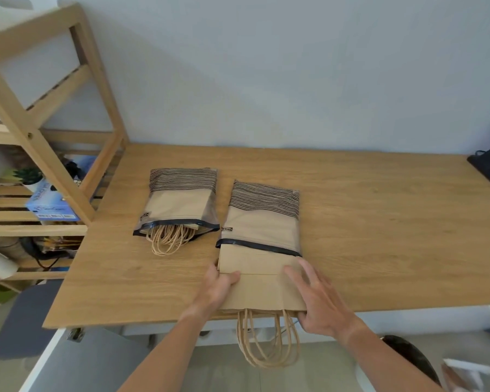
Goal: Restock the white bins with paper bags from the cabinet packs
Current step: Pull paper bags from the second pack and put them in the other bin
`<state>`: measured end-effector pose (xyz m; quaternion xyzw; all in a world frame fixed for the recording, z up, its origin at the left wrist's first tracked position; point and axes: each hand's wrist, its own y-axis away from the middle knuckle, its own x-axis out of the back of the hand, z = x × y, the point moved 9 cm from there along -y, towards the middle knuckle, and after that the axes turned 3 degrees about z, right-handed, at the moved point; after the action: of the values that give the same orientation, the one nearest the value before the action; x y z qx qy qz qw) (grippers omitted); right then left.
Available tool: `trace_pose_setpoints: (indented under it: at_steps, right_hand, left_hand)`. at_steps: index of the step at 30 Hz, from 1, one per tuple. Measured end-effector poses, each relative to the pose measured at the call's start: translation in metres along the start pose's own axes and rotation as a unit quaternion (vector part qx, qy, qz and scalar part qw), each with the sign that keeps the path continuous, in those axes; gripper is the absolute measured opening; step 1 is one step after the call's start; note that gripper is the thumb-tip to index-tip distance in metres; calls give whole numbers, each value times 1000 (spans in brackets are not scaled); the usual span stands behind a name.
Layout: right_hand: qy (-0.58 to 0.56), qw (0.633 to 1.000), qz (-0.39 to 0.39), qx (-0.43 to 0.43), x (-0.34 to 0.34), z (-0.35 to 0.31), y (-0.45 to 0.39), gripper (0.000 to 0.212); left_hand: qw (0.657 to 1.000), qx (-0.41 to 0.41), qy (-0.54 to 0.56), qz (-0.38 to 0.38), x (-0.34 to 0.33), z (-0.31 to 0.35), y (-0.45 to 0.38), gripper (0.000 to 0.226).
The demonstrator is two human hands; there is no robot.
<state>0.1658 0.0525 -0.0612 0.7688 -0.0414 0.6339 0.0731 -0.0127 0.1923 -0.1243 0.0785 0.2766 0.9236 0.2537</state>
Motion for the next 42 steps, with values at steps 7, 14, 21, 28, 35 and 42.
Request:
trace_pose_setpoints:
  at_steps: [7,14,21,28,35,42]
  right_hand:
    - [-110,992,-54,-27,-8,8,21,113]
    - [175,982,34,-68,15,5,3,93]
    - [162,982,7,-92,0,-16,-21,65]
    - [-364,913,105,-151,13,-51,-32,49]
    - [-494,835,35,-242,11,-87,-62,88]
    - [-590,754,2,-288,17,-90,-82,108]
  left_hand:
    - [999,34,-4,-26,-1,-9,8,25]
    - [997,50,-14,-57,23,-11,17,32]
    - [992,65,-41,-99,63,-11,30,41]
    - [991,91,-46,-83,103,-14,50,41]
    - [993,114,-3,-14,91,-24,51,28]
    - [997,53,-47,22,80,-14,32,29]
